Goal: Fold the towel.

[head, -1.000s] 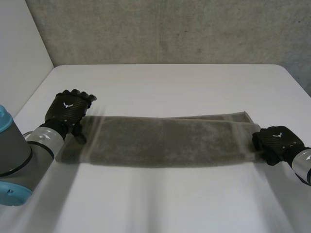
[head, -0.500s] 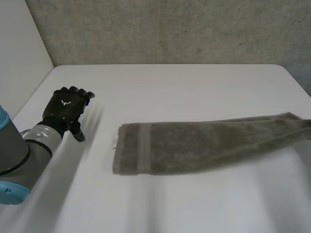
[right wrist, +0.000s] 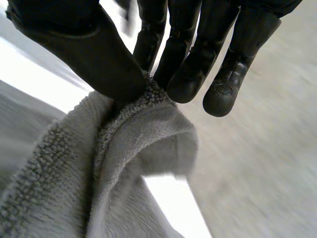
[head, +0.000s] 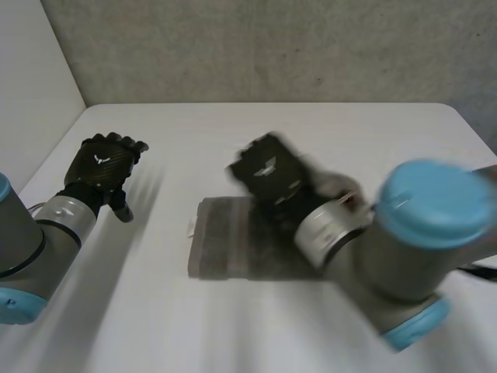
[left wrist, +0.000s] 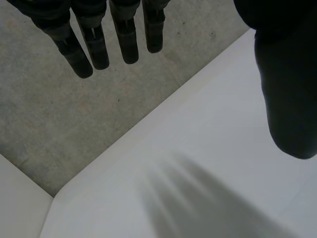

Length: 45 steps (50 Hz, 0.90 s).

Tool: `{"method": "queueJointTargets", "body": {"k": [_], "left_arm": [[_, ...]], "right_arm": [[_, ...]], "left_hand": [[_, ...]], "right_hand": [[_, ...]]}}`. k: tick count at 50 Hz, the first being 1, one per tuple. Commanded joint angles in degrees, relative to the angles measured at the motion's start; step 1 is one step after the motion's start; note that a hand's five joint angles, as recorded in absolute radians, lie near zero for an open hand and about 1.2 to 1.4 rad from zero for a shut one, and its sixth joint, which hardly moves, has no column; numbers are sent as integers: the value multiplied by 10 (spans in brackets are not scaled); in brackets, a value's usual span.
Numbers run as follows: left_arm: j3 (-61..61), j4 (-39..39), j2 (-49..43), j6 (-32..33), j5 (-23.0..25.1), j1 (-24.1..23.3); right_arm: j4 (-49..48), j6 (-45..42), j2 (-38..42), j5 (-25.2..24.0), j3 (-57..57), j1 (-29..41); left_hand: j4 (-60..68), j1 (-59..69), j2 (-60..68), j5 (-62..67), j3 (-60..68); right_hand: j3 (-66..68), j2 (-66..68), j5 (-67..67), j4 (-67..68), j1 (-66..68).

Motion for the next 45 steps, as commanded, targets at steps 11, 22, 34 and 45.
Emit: {"method": "queueJointTargets", "body": {"k": [11, 22, 34, 45], "left_arm": [[-1, 3, -3, 0, 1, -5], [5, 3, 0, -2, -2, -80], [39, -3, -13, -88, -4, -207], [144, -7, -131, -105, -30, -290]], "right_arm": [[-7, 17, 47, 4, 1, 38], [2, 87, -91, 6, 126, -97], [55, 87, -115, -7, 238, -192], [42, 87, -112, -34, 263, -219]], "left_hand": [[-36, -38, -34, -124, -28], [-36, -38, -34, -124, -28], [-35, -36, -32, -122, -26], [-26, -28, -24, -114, -18]], "right_hand": [[-667, -650, -663, -669, -655], [-667, -650, -663, -669, -655], [-667, -650, -663, -669, -655], [-604, -587, -600, -606, -592]]}}
